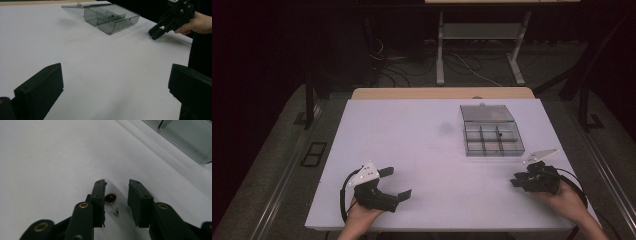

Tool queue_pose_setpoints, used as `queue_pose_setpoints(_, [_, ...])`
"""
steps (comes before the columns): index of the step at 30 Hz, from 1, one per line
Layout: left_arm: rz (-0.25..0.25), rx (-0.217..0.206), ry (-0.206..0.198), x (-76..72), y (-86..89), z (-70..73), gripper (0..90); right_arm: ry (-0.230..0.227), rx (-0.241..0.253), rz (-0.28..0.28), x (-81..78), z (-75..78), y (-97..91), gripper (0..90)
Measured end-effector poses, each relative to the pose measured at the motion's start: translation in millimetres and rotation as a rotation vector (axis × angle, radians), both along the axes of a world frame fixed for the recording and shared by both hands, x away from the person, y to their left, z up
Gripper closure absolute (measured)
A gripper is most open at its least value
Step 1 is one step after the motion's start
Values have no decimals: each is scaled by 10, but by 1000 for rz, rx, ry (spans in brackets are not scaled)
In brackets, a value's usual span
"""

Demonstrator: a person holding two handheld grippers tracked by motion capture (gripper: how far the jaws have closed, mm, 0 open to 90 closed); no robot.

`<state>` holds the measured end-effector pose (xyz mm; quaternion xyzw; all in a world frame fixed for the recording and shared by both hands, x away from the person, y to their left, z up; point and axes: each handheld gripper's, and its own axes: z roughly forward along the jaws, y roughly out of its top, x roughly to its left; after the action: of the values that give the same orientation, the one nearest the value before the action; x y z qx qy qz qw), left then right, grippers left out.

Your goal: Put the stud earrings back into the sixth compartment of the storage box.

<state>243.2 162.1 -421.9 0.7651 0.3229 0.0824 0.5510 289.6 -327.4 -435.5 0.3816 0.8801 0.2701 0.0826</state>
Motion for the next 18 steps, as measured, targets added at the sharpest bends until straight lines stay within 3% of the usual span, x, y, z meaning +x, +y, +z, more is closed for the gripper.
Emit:
queue_pose_setpoints(3, [0, 1, 0, 0, 3, 0, 0, 7, 3, 0, 6, 3, -14, 788])
queue_pose_setpoints(11, [1, 1, 0, 1, 4, -1, 0, 60, 38, -27, 28, 17, -49, 801])
queue_pose_setpoints(18, [1, 1, -1, 2, 9, 0, 0, 58, 82, -38, 29, 112, -92, 803])
